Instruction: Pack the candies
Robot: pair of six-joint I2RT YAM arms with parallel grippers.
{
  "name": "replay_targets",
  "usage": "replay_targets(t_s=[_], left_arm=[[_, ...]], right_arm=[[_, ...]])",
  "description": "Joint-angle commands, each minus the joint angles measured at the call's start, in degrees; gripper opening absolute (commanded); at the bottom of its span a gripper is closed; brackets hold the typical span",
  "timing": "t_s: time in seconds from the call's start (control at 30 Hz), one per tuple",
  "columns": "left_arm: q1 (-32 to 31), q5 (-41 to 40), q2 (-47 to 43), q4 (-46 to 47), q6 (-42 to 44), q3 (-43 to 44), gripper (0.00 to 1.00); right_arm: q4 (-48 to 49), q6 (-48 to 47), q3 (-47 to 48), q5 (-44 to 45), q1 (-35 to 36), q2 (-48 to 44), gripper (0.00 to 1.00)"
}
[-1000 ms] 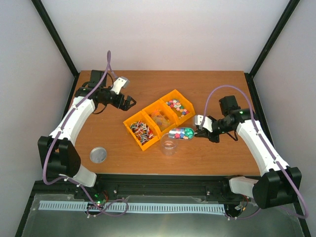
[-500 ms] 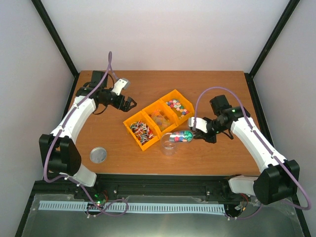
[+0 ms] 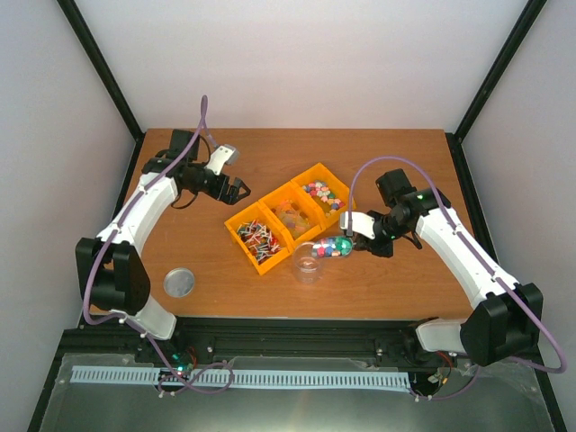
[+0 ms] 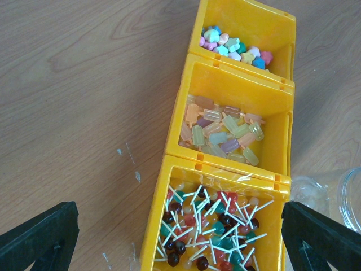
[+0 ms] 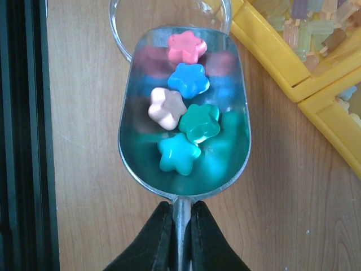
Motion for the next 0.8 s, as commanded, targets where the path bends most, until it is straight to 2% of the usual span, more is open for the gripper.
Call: replay_targets(t_s=[0.0,0.77], left_arm=[[0.2,1.3,0.5,-0.7,0.0,1.1,1.00],[0.2,1.2,1.9,-0.3,-0.5,0.7,0.98]], right_arm=[[-1.2,0.7,2.0,2.4,1.1,0.2,0.03],[-3.8,0.9,5.0,5.6,2.5,0.4,0.03]])
